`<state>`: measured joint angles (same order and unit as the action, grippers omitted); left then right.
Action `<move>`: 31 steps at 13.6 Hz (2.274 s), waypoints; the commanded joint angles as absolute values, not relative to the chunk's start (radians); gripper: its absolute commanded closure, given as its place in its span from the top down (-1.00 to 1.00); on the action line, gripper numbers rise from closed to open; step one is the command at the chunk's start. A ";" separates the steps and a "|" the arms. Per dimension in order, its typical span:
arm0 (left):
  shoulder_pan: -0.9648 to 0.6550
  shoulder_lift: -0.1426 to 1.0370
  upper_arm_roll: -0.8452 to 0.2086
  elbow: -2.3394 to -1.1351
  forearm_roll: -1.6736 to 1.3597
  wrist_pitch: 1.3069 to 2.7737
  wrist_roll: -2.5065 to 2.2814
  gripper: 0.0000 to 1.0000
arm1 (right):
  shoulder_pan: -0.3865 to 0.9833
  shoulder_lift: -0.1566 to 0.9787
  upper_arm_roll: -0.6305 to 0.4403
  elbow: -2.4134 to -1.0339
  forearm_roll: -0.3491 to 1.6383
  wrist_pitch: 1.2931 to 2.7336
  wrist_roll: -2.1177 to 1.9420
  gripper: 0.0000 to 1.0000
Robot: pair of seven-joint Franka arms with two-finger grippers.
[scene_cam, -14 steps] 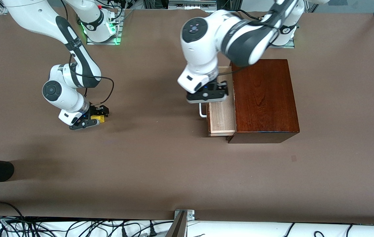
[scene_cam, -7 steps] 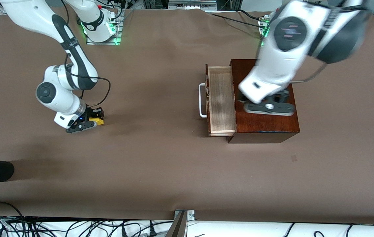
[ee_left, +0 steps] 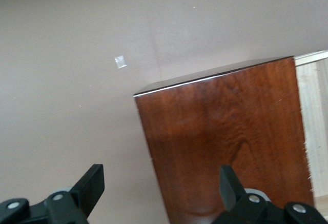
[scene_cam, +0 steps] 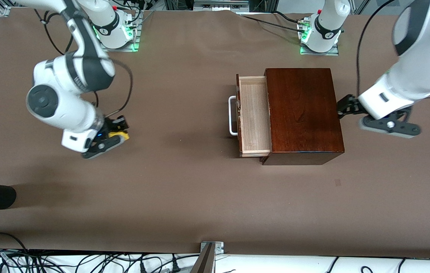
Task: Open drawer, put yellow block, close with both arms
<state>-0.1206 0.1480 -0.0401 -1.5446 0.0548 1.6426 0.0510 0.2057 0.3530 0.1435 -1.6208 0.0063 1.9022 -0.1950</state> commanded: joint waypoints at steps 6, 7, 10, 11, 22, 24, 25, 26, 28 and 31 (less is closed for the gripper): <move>-0.034 -0.005 -0.044 -1.735 0.040 1.717 0.143 1.00 | 0.609 0.423 0.140 -1.358 -0.054 1.801 -0.273 -1.00; -0.032 -0.005 -0.046 -1.735 0.038 1.713 0.143 1.00 | 0.642 0.448 0.146 -1.329 -0.052 1.802 -0.273 -1.00; -0.032 -0.005 -0.051 -1.732 0.040 1.712 0.144 1.00 | 0.768 0.581 0.161 -1.202 -0.057 1.804 -0.311 -1.00; -0.032 -0.005 -0.049 -1.732 0.041 1.701 0.162 1.00 | 0.817 0.636 0.160 -1.149 -0.064 1.801 -0.328 -1.00; -0.029 0.009 -0.052 -1.710 0.046 1.661 0.167 1.00 | 0.962 0.793 0.155 -1.055 -0.095 1.894 -0.477 -1.00; -0.029 0.009 -0.055 -1.710 0.046 1.661 0.158 1.00 | 0.962 0.804 0.150 -1.055 -0.129 1.916 -0.541 -1.00; -0.029 0.009 -0.057 -1.710 0.046 1.660 0.155 1.00 | 0.960 0.808 0.147 -1.054 -0.136 1.920 -0.551 -1.00; -0.029 0.008 -0.058 -1.710 0.045 1.658 0.155 1.00 | 0.960 0.811 0.146 -1.054 -0.153 1.925 -0.567 -1.00; -0.031 0.009 -0.058 -1.710 0.046 1.658 0.156 1.00 | 0.957 0.822 0.140 -1.054 -0.160 1.933 -0.580 -1.00; -0.031 0.008 -0.058 -1.710 0.044 1.658 0.155 1.00 | 0.950 0.842 0.130 -1.054 -0.161 1.953 -0.583 -1.00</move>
<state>-0.0386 0.0168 -0.0518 -1.7117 0.0548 1.6698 0.1437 0.9544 0.8085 0.1325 -1.0958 -0.1459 1.9439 -0.5633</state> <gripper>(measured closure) 0.000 0.445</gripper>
